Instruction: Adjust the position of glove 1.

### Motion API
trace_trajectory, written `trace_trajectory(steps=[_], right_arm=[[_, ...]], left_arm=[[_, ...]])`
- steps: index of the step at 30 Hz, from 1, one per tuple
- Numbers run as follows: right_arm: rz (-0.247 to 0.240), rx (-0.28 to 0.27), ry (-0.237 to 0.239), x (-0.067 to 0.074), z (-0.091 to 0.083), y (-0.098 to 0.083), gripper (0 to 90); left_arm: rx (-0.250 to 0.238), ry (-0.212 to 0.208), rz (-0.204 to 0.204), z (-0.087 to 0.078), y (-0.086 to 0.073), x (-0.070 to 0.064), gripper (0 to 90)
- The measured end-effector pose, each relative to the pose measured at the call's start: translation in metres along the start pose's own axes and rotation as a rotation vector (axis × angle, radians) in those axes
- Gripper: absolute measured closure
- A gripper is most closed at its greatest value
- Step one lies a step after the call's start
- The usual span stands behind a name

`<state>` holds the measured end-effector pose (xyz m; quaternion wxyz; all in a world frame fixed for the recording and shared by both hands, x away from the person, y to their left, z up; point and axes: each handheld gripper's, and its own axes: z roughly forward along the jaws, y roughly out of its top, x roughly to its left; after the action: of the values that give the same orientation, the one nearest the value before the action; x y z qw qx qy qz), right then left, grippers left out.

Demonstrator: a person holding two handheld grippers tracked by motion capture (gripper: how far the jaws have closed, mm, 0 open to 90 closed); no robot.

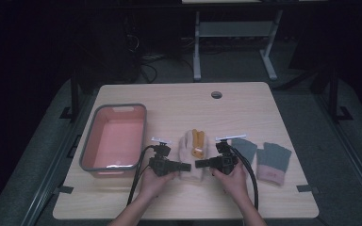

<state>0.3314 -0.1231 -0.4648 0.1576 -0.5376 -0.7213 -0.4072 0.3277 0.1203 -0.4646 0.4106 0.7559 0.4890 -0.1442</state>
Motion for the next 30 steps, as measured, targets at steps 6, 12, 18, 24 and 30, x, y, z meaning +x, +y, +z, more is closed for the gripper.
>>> trace_trajectory(steps=[6, 12, 18, 24, 30], right_arm=[[-0.004, -0.002, 0.007, 0.005, -0.005, 0.001, 76.3], [-0.026, -0.009, 0.011, 0.015, -0.012, 0.007, 76.4], [-0.038, -0.026, 0.024, 0.021, -0.017, 0.013, 76.4], [-0.046, -0.038, 0.035, 0.03, -0.024, 0.019, 76.5], [-0.064, -0.046, 0.039, 0.038, -0.03, 0.028, 76.5]], left_arm=[[-0.008, -0.016, 0.004, -0.004, 0.001, -0.002, 66.9], [-0.024, -0.026, 0.011, -0.013, 0.005, -0.007, 67.0], [-0.04, -0.035, 0.03, -0.024, 0.012, -0.012, 67.0], [-0.057, -0.042, 0.048, -0.033, 0.018, -0.017, 67.0], [-0.077, -0.054, 0.052, -0.042, 0.025, -0.019, 67.0]])
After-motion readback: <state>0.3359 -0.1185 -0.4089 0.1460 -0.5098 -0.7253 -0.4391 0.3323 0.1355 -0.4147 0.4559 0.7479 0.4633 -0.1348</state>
